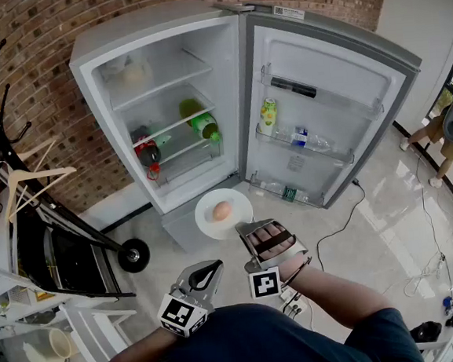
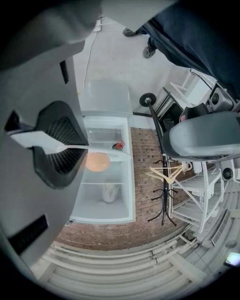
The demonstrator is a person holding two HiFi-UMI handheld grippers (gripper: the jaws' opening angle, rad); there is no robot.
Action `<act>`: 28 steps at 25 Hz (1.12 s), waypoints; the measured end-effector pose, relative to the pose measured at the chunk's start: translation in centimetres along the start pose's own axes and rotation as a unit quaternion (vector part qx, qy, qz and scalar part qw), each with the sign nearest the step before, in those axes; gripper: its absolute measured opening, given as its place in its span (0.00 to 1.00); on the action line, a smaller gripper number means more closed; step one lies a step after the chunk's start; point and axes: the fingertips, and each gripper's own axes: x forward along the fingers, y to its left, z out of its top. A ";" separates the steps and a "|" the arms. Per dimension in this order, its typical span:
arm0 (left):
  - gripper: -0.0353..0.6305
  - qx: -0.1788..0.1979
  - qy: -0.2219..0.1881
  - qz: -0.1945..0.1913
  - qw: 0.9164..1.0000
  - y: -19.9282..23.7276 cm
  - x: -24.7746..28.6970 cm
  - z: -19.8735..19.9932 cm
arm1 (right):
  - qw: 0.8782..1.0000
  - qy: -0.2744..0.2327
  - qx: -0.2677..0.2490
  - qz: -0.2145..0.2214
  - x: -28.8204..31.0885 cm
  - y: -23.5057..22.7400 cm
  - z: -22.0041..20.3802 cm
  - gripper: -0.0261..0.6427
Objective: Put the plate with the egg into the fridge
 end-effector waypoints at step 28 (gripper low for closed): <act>0.06 -0.014 -0.011 0.046 0.999 4.0 1.1 -1.2 | 0.999 -0.028 -0.016 -0.025 6.5 -1.9 0.8 0.07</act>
